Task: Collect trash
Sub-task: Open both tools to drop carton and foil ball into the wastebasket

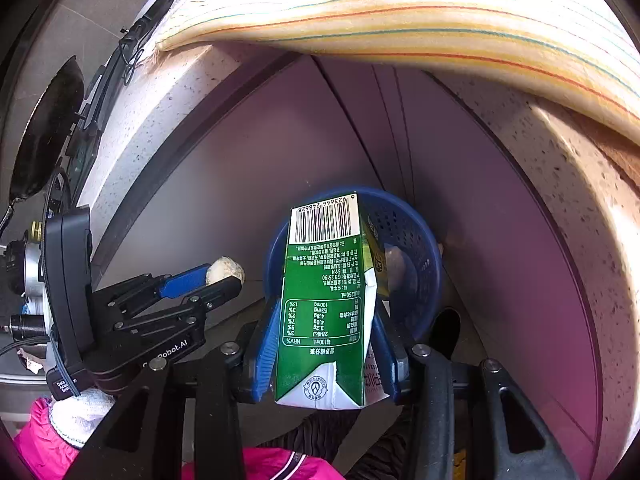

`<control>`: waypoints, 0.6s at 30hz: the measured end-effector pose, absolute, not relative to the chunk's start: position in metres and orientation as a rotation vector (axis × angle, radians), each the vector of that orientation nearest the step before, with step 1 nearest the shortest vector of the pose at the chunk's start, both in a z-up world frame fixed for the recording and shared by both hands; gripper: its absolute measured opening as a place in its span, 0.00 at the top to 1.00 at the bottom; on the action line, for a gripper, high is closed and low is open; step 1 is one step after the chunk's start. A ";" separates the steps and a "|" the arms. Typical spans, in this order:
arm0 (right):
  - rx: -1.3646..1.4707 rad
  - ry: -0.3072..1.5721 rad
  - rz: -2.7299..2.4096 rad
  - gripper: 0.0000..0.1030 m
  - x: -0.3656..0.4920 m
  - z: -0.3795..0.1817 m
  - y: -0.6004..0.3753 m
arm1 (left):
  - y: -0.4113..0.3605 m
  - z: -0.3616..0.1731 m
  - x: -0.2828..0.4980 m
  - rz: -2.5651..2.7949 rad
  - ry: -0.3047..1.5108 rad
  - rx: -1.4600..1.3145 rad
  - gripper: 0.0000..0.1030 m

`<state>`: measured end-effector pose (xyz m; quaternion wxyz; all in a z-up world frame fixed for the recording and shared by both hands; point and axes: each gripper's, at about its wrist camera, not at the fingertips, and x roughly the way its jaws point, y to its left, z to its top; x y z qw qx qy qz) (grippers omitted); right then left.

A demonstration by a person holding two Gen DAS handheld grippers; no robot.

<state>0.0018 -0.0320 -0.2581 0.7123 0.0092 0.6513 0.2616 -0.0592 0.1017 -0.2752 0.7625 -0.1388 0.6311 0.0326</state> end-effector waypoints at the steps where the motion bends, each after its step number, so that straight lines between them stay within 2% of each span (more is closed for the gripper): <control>1: 0.021 1.443 0.581 0.57 0.002 -0.258 -0.032 | 0.102 -0.275 -0.059 0.071 1.374 -0.301 0.66; 5: 0.017 1.442 0.587 0.57 0.002 -0.258 -0.027 | 0.101 -0.275 -0.058 0.074 1.380 -0.294 0.66; 8: 0.010 1.447 0.582 0.55 0.003 -0.260 -0.025 | 0.101 -0.274 -0.057 0.076 1.376 -0.290 0.61; 11: 0.016 1.453 0.577 0.47 0.004 -0.261 -0.025 | 0.103 -0.272 -0.057 0.078 1.374 -0.289 0.61; 18: 0.018 1.446 0.580 0.46 0.006 -0.256 -0.026 | 0.108 -0.269 -0.059 0.092 1.366 -0.301 0.61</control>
